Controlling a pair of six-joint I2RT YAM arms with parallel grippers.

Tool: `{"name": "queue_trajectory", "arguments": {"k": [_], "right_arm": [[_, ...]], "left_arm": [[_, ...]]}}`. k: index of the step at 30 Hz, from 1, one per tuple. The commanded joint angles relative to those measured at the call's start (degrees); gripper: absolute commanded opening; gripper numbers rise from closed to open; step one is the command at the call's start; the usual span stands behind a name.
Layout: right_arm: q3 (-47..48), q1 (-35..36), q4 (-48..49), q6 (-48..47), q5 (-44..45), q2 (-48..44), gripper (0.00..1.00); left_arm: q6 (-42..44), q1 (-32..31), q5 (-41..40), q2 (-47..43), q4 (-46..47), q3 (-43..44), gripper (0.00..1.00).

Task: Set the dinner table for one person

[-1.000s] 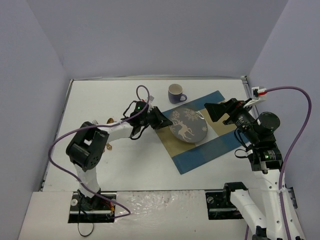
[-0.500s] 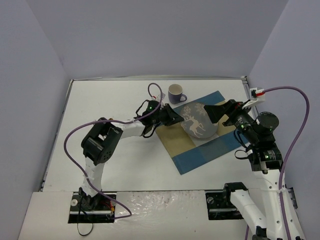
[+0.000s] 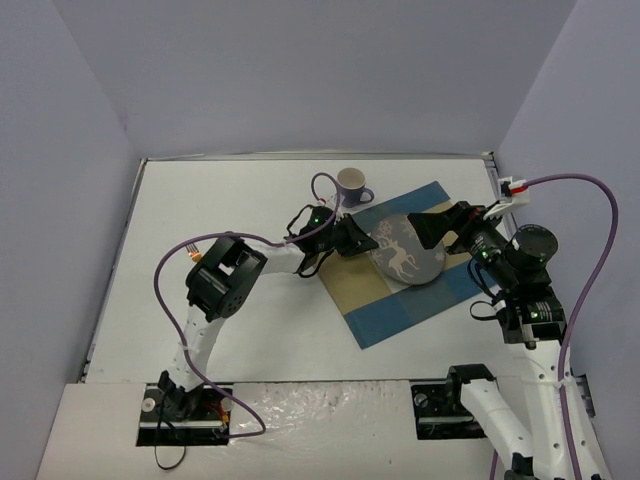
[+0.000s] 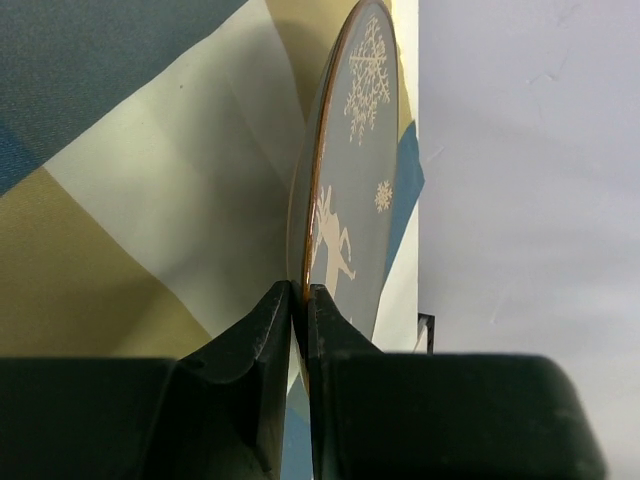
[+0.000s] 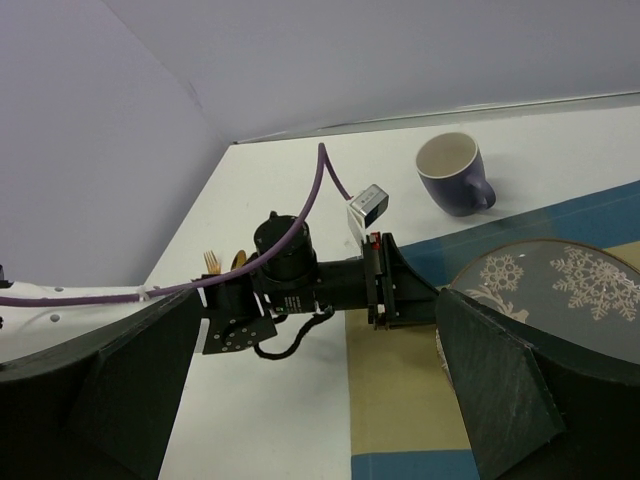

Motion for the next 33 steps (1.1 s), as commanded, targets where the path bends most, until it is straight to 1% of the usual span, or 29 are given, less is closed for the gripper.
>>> {"name": "queue_trajectory", "arguments": {"k": [1, 16, 24, 27, 28, 30, 33], "right_arm": [[0.6, 0.3, 2.3, -1.3, 0.2, -0.7, 1.0], [-0.1, 0.4, 0.7, -1.9, 0.7, -1.2, 1.0], [-0.6, 0.4, 0.6, -1.7, 0.8, -1.4, 1.0], [-0.8, 0.4, 0.6, -1.7, 0.9, -1.6, 1.0], [-0.9, 0.4, 0.6, -1.7, 1.0, -1.8, 1.0], [-1.1, 0.4, 0.6, -1.7, 1.2, -2.0, 1.0], [-1.7, 0.4, 0.5, -1.7, 1.6, -2.4, 1.0]], "left_arm": [[-3.4, -0.8, 2.4, -3.2, 13.9, 6.5, 0.0], [-4.8, -1.2, 3.2, 1.1, 13.9, 7.5, 0.0], [-4.5, -1.3, 3.1, 1.3, 12.6, 6.2, 0.0], [-3.9, -1.2, 2.8, 1.3, 10.2, 5.7, 0.11], [-4.0, -1.2, 2.8, 1.4, 9.7, 5.4, 0.16], [-4.1, -1.2, 2.8, 1.5, 9.1, 4.9, 0.31], [-3.9, -1.1, 2.8, 1.3, 7.7, 4.5, 0.45]]}}
